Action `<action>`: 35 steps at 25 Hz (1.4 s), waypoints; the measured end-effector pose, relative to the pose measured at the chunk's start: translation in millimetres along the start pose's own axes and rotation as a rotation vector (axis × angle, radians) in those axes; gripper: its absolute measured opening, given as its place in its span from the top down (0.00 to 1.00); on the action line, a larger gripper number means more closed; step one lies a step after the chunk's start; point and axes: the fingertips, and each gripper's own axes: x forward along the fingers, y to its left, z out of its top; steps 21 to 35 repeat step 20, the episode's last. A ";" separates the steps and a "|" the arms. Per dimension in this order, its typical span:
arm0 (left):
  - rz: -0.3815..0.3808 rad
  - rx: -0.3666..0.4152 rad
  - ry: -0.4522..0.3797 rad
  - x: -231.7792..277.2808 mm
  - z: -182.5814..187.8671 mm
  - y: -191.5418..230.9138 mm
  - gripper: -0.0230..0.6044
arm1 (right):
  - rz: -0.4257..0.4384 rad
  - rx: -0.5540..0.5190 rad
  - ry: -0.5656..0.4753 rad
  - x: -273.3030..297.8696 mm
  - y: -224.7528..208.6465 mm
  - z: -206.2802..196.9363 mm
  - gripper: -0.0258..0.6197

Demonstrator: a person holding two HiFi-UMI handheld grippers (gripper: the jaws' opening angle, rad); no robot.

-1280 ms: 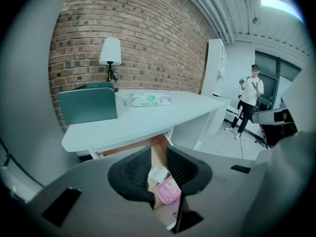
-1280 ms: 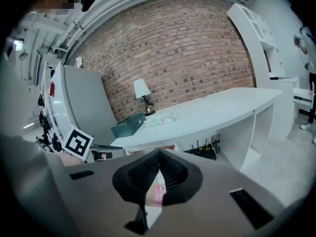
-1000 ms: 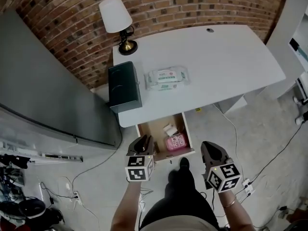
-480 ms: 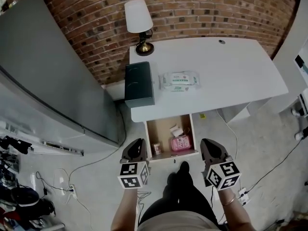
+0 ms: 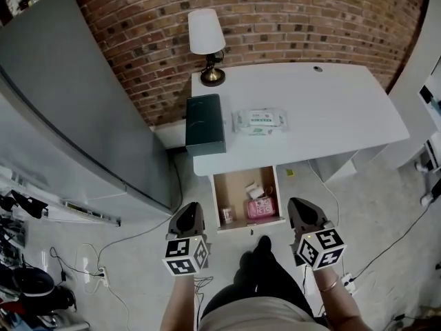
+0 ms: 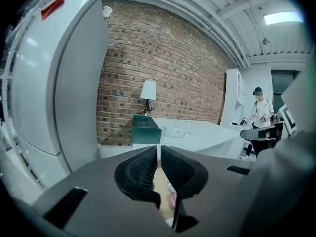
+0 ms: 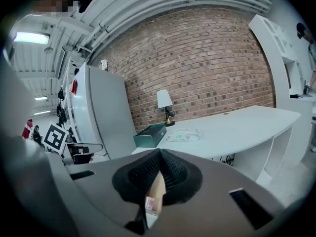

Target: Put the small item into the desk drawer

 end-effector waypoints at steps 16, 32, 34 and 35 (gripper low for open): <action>0.010 -0.019 -0.015 -21.6 -3.5 3.2 0.90 | 0.013 -0.011 -0.007 -3.5 11.7 0.4 0.95; 0.017 -0.018 -0.019 -21.7 -2.1 6.4 0.90 | 0.019 -0.009 -0.011 -0.9 13.1 1.8 0.95; 0.017 -0.018 -0.019 -21.7 -2.1 6.4 0.90 | 0.019 -0.009 -0.011 -0.9 13.1 1.8 0.95; 0.017 -0.018 -0.019 -21.7 -2.1 6.4 0.90 | 0.019 -0.009 -0.011 -0.9 13.1 1.8 0.95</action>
